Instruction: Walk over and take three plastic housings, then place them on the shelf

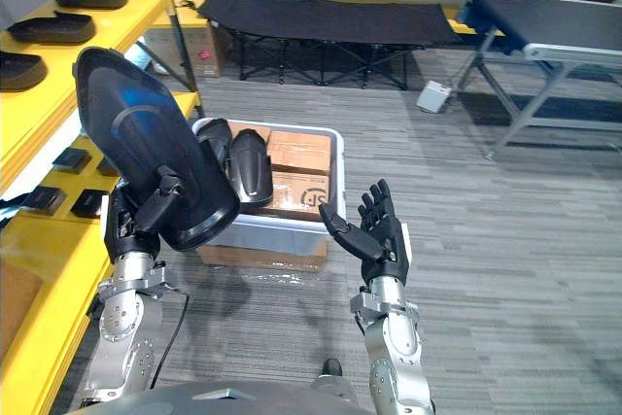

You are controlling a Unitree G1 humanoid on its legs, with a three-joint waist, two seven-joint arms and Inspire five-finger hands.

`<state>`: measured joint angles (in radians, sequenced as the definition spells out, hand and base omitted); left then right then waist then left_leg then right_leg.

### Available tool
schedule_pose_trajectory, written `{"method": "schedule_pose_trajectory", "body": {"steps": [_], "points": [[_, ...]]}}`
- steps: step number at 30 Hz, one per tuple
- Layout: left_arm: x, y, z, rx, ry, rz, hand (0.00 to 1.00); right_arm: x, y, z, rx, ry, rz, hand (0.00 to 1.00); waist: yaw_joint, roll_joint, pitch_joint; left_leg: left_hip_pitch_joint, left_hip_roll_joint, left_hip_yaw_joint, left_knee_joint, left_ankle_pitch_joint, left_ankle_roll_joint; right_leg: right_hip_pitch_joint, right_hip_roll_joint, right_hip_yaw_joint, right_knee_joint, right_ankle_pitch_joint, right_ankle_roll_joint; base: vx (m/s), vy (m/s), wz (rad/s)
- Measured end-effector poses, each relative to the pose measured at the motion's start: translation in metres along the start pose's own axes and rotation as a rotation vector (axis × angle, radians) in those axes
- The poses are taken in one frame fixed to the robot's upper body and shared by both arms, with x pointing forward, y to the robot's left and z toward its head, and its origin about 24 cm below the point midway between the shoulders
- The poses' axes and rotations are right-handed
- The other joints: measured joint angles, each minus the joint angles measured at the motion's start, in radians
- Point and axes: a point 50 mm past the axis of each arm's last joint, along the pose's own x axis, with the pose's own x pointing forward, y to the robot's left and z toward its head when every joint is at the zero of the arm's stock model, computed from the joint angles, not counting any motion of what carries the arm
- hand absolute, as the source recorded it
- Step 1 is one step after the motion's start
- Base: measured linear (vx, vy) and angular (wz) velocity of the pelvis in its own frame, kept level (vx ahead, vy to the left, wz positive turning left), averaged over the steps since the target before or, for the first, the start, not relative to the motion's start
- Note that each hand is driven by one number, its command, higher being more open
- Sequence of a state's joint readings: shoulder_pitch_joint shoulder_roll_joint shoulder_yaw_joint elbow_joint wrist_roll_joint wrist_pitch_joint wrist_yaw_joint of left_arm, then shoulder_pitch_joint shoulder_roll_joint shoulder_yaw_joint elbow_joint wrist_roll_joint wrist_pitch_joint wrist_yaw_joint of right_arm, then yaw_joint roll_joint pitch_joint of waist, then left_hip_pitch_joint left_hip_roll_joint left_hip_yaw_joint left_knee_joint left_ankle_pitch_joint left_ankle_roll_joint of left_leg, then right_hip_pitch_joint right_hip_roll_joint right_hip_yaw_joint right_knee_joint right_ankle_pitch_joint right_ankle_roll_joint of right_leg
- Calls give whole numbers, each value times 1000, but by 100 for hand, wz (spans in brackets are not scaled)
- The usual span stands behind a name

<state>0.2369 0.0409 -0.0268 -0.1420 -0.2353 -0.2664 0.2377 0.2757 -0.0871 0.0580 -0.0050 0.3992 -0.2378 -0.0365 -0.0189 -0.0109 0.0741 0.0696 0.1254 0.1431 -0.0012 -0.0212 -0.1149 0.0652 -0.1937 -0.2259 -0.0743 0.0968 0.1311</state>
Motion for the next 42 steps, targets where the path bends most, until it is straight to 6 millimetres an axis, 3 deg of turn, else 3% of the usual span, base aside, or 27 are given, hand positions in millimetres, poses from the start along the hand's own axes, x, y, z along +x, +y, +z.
{"method": "schedule_pose_trajectory", "body": {"steps": [5,11,15,18,20,21,22,23,27,30,31,34,37,42], "points": [[0,9,14,0,-42,30,0,20,19,-5,-197,32,133,100,73,14,-8,-60,-11,-136,-5,34,-1,36,-4,-150,-1,-12,0,-13,-31,84],[-17,40,26,4,-55,137,0,38,53,2,-280,-27,256,100,154,19,-11,-64,-16,-197,-23,56,-3,62,-4,-216,5,-31,1,-33,-17,39],[-30,50,20,-7,-6,177,0,41,55,4,-284,-35,263,100,152,18,-11,-67,-15,-207,-11,56,-4,76,-2,-224,9,-34,-2,-8,-3,8],[-31,45,17,-24,9,134,0,41,49,4,-299,-20,258,100,146,18,-11,-113,-12,-244,37,47,-8,74,3,-263,36,-57,-8,-53,-28,38],[-31,39,16,-50,18,88,0,40,44,3,-323,-14,247,100,132,21,-11,-151,-5,-224,53,45,25,79,0,-318,56,-79,-12,-60,-37,83],[-29,35,15,-58,22,52,0,37,38,1,-335,-6,230,100,114,21,-10,-171,16,-140,56,61,54,89,-9,-367,70,-85,-6,-29,-17,112],[-29,33,15,-63,25,34,0,36,36,0,-345,1,223,100,112,25,-8,-175,25,-103,55,81,65,92,-15,-386,84,-88,-1,9,23,110],[-29,29,14,-70,30,9,0,37,29,1,-370,6,209,100,122,33,-4,-167,22,-90,40,114,32,91,-29,-403,111,-100,8,29,66,61],[-29,31,15,-68,25,4,0,38,32,0,-369,4,218,100,152,39,0,-138,-13,-101,-39,147,47,91,-59,-403,128,-118,9,-12,60,21],[-29,31,15,-107,26,1,0,37,32,-1,-310,8,197,100,135,38,5,-138,-30,-132,-58,157,48,78,-59,-342,167,-168,25,-58,5,39],[-28,29,15,-111,30,-22,0,35,30,-2,-304,6,179,100,116,36,4,-154,-47,-167,-52,159,50,52,-55,-269,224,-221,24,-61,-28,83],[-22,13,15,-131,23,-138,0,26,12,-3,-300,11,98,100,73,29,5,-179,-95,-271,-64,192,64,5,-9,-88,315,-326,-14,-34,-95,109],[-18,9,17,-138,9,-176,0,24,7,-4,-279,23,92,100,75,28,9,-185,-101,-297,-79,219,55,8,-10,-97,328,-322,-5,33,-58,37],[-18,8,15,-153,18,-157,0,24,17,1,-245,-20,134,100,75,24,11,-179,-96,-296,-72,218,54,24,-3,-91,315,-320,-4,-30,-19,0]]}}
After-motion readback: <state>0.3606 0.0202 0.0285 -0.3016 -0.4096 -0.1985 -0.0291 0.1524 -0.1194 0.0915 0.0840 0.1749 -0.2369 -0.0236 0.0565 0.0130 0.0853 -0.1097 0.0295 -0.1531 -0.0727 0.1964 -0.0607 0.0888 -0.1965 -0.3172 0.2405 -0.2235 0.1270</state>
